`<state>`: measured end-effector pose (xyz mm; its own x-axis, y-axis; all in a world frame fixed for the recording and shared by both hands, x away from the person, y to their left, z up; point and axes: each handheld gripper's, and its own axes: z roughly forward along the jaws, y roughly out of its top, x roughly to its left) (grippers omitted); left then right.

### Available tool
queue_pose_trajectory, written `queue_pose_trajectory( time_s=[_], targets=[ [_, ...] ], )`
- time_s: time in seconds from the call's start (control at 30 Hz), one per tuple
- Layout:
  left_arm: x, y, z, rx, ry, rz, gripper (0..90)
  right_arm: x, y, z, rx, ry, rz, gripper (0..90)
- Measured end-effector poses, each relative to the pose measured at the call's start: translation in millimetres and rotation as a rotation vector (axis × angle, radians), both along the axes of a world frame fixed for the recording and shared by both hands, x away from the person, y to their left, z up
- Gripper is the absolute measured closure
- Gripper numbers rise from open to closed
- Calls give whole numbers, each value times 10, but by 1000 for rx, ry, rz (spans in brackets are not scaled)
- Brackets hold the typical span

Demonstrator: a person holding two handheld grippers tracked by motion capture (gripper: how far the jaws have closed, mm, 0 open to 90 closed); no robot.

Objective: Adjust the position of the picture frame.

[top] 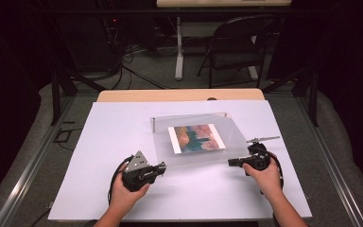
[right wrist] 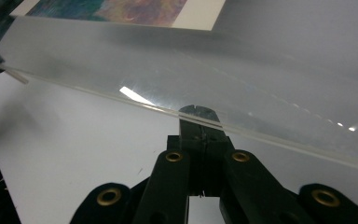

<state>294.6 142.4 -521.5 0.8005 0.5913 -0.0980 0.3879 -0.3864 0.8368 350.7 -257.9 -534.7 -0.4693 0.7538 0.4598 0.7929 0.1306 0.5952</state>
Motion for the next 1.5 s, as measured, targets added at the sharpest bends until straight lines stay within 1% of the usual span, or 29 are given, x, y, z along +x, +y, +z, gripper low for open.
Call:
queue_pose_trajectory(
  time_s=[0.13, 0.23, 0.3, 0.33, 0.37, 0.47, 0.5, 0.53, 0.57, 0.67, 0.7, 0.83, 0.87, 0.9, 0.93, 0.97, 1.0, 1.03, 1.07, 1.1, 1.13, 1.17, 1.23, 1.27, 1.33, 1.37, 1.4, 1.47, 1.5],
  targets=[
    [-6, -46, -12, -22, 8, -9, 853, 145, -11, 33, -31, 7, -8, 900],
    [-23, -69, -13, -15, 10, -16, 853, 248, 8, 48, -57, 6, -14, 900],
    [-36, -79, -22, -24, 13, -22, 853, 301, 30, 56, -80, 6, -11, 900],
    [-49, -89, -20, -25, 13, -27, 853, 356, 52, 69, -93, 9, -10, 900],
    [-49, -89, -20, -25, 13, -27, 853, 356, 52, 69, -93, 9, -10, 900],
    [-65, -115, -23, -33, 17, -32, 853, 441, 75, 80, -91, 16, -15, 900],
    [-71, -125, -20, -28, 16, -34, 853, 480, 83, 89, -100, 25, -15, 900],
    [-75, -136, -23, -32, 20, -41, 853, 543, 106, 94, -110, 22, -19, 900],
    [-77, -148, -28, -35, 20, -46, 853, 543, 106, 94, -110, 22, -19, 900],
    [-99, -199, -43, -36, 28, -57, 853, 623, 145, 107, -131, 26, -22, 900],
    [-102, -206, -45, -34, 28, -63, 853, 650, 162, 116, -146, 31, -19, 900],
    [-106, -236, -60, -39, 44, -74, 853, 682, 180, 108, -157, 24, -24, 900],
    [-104, -242, -71, -34, 49, -77, 852, 646, 153, 99, -180, 7, -31, 900],
    [-110, -257, -88, -23, 54, -78, 852, 646, 153, 99, -180, 7, -31, 900],
    [-117, -276, -110, -1, 49, -81, 851, 599, 135, 107, -203, -17, -42, 900],
    [-129, -303, -132, 22, 45, -83, 850, 536, 113, 123, -217, -38, -52, 900],
    [-134, -344, -166, 47, 46, -92, 849, 406, 62, 162, -238, -75, -67, 895],
    [-134, -344, -166, 47, 46, -92, 846, 406, 62, 162, -238, -75, -67, 895],
    [-136, -369, -181, 51, 52, -95, 845, 242, -2, 208, -246, -125, -78, 875],
    [-137, -400, -195, 57, 52, -102, 845, 242, -2, 208, -246, -125, -78, 875],
    [-135, -424, -201, 63, 51, -110, 845, 129, -33, 232, -233, -142, -90, 869],
    [-142, -454, -209, 61, 56, -113, 844, 42, -56, 243, -228, -164, -89, 860],
    [-150, -502, -231, 65, 51, -118, 844, -130, -82, 256, -218, -196, -87, 843],
    [-147, -514, -242, 66, 52, -123, 843, -196, -83, 259, -211, -203, -89, 837],
    [-134, -507, -251, 53, 67, -123, 838, -354, -69, 244, -202, -228, -77, 825],
    [-121, -494, -264, 30, 84, -128, 834, -430, -55, 233, -197, -239, -75, 818],
    [-112, -482, -273, 16, 97, -128, 829, -510, -35, 212, -185, -263, -73, 806],
    [-107, -468, -287, 1, 112, -127, 811, -613, -6, 191, -170, -298, -66, 755],
    [-110, -459, -285, 3, 111, -125, 795, -650, 6, 182, -159, -319, -64, 737]
  ],
)
